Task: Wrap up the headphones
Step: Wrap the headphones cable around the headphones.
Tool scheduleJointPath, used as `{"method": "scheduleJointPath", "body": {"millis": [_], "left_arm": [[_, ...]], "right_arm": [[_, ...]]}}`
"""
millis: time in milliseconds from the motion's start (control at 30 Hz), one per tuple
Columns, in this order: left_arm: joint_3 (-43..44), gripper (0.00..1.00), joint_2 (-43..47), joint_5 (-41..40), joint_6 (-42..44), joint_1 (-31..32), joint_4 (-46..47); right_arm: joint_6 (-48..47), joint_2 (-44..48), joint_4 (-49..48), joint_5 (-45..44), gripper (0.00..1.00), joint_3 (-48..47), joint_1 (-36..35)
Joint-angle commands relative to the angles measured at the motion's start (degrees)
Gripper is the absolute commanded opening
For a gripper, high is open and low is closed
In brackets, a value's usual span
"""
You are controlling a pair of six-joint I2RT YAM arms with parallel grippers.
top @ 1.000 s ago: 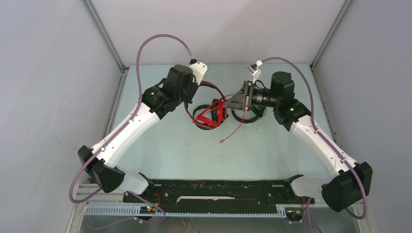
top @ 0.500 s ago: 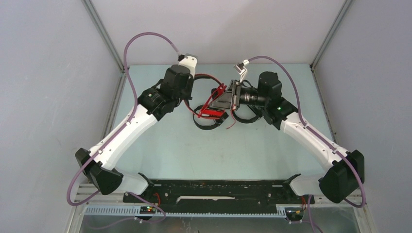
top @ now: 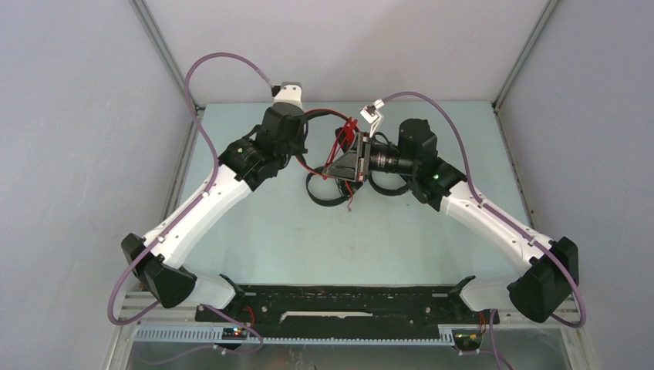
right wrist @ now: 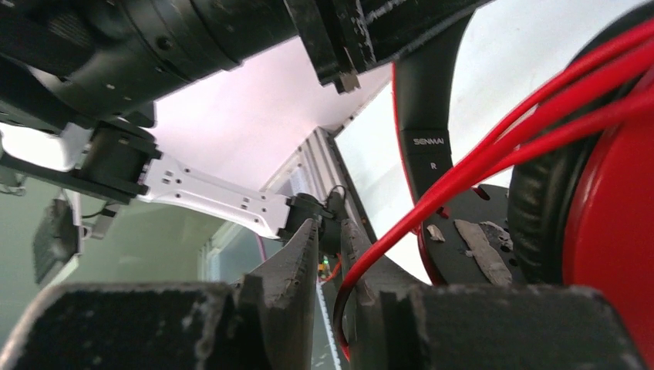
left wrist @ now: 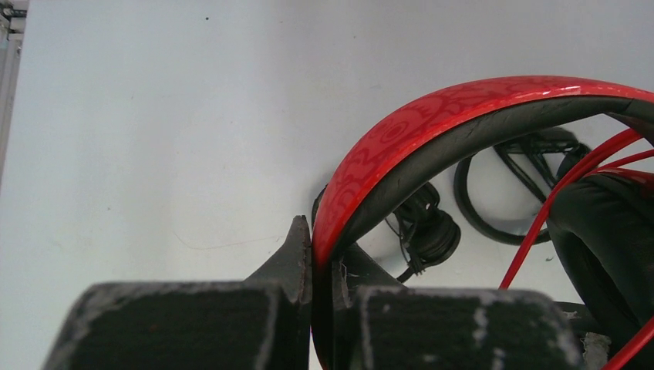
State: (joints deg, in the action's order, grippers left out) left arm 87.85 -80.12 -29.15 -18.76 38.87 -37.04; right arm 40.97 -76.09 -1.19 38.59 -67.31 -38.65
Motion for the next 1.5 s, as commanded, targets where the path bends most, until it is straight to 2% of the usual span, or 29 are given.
{"method": "scheduleJointPath", "body": {"millis": [0, 233, 400, 600, 1000, 1167, 1467], "left_arm": [[0.5, 0.0, 1.7, -1.0, -6.4, 0.2, 7.9], [1.8, 0.0, 1.9, 1.6, -9.7, 0.2, 9.0], [2.0, 0.0, 2.7, 2.7, -11.4, 0.2, 9.4], [2.0, 0.0, 3.6, 3.4, -13.4, 0.2, 9.5], [2.5, 0.0, 3.9, 4.2, -17.7, 0.1, 10.6], [3.5, 0.0, 3.4, 6.9, -19.3, 0.1, 11.1], [4.6, 0.0, 4.0, 11.3, -22.7, 0.1, 12.3]], "right_arm": [[-6.7, 1.4, 4.1, -6.3, 0.21, -2.4, -2.2], [-16.1, 3.5, 8.0, -17.6, 0.24, -2.4, -6.8], [-17.5, 5.6, 3.8, -21.3, 0.24, 1.9, -7.3], [-20.0, 9.4, -3.7, -22.2, 0.28, 7.5, -7.9], [-25.1, 11.4, -10.8, -22.1, 0.33, 13.5, -9.2], [-29.0, 12.8, -15.2, -22.6, 0.37, 16.9, -9.3], [-31.7, 14.2, -20.8, -22.0, 0.37, 22.9, -9.4]]}}
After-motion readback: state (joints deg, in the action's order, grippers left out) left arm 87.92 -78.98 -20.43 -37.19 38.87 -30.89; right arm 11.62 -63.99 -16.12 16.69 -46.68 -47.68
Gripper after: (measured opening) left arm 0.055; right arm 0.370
